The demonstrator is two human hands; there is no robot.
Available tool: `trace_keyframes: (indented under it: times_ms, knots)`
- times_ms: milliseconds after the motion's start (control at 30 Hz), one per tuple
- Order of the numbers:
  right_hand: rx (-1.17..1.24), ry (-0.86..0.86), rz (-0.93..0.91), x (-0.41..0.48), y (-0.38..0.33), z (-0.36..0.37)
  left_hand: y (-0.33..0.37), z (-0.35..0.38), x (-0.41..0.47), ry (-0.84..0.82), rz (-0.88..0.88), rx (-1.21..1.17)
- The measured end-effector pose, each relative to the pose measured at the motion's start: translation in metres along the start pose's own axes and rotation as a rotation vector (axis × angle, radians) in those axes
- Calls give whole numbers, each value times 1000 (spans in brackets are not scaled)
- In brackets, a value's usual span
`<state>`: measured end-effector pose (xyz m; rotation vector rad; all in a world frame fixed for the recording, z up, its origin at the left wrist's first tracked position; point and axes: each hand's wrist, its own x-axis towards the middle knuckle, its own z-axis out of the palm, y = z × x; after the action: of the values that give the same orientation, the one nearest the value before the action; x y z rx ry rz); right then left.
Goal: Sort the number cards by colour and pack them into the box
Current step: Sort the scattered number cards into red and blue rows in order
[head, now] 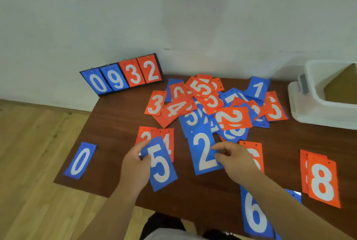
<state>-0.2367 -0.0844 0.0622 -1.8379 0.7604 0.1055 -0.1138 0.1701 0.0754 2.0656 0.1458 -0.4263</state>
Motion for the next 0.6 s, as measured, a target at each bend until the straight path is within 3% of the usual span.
trace_keyframes:
  times_ms: [300,600]
  knots:
    - [-80,-86,-42,10,-66,110,-59,-121,33,100,6,15]
    - [-211,-169,22,23,-102,269,-115,-259,119,62,-76,-15]
